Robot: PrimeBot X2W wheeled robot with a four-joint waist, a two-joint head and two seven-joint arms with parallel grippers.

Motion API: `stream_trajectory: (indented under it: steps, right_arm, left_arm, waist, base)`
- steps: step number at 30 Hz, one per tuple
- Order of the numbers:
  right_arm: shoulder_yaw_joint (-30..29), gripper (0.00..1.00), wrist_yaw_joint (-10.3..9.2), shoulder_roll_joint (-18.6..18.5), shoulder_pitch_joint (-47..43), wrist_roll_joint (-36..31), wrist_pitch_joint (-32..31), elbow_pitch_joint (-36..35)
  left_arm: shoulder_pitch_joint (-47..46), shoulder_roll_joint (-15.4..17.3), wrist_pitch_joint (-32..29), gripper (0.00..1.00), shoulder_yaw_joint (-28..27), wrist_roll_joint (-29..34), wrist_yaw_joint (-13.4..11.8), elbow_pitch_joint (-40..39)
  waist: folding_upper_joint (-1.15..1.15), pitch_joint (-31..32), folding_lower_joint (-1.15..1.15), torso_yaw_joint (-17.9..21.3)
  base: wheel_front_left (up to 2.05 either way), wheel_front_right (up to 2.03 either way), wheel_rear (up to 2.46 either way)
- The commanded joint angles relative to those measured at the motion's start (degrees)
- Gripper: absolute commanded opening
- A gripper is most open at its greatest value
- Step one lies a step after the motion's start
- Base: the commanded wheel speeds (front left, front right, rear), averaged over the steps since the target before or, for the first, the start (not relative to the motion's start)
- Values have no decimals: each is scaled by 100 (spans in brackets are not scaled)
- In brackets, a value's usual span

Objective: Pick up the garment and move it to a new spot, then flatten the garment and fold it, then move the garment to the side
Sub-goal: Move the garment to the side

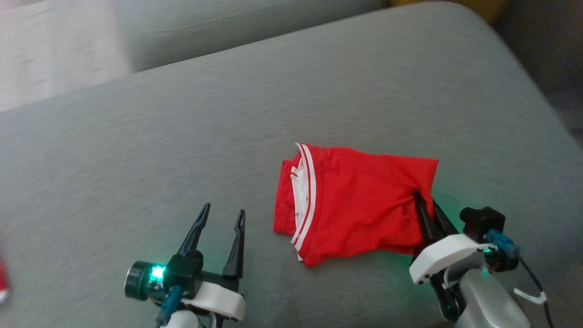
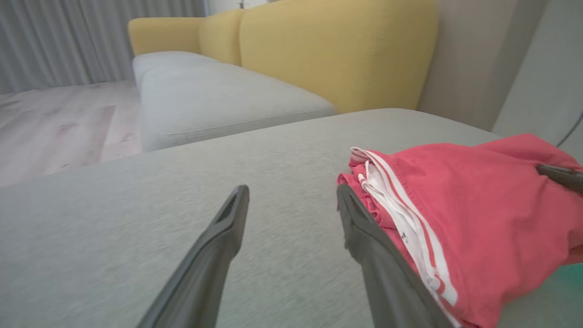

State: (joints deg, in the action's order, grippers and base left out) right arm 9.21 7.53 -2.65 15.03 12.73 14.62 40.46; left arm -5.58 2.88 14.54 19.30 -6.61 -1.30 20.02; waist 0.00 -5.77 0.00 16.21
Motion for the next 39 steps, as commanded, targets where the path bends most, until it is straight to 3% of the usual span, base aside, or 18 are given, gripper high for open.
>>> stream_trajectory:
  steps: [1, 7, 16, 26, 33, 39]
  right_arm:
    - [143, 0, -4, -22, 81, 44, 37, -215]
    - [136, 0, -4, -22, 39, 103, 37, -369]
    - [203, 0, -4, -138, 584, -345, 38, -290]
    - [112, 0, -4, -1138, 2265, -858, -226, 410]
    - [-298, 0, -4, -1990, 3187, -1423, -451, 1391]
    - [-987, 0, -4, -2527, 3534, -1942, -472, 1988]
  left_arm:
    - [-222, 0, 46, 100, -106, -53, 16, -159]
    - [-371, 0, 46, 100, 45, -52, 71, -102]
    - [-424, -1, 46, 100, 191, -18, 64, 52]
    - [-464, -1, 46, 100, 128, 167, 115, 148]
    - [-564, -1, 46, 100, 101, 260, 124, 120]
    - [-622, -1, 46, 100, 80, 311, 98, 86]
  waist:
    - [0, -127, 0, 789]
    - [0, -295, 0, 1315]
    - [0, -489, 0, 1188]
    - [0, -828, 0, 381]
    - [0, -1106, 0, -106]
    - [0, -1251, 0, -305]
  base:
    - [0, 0, 0]
    - [0, 0, 0]
    - [0, 0, 0]
    - [0, 0, 0]
    - [0, 0, 0]
    - [0, 0, 0]
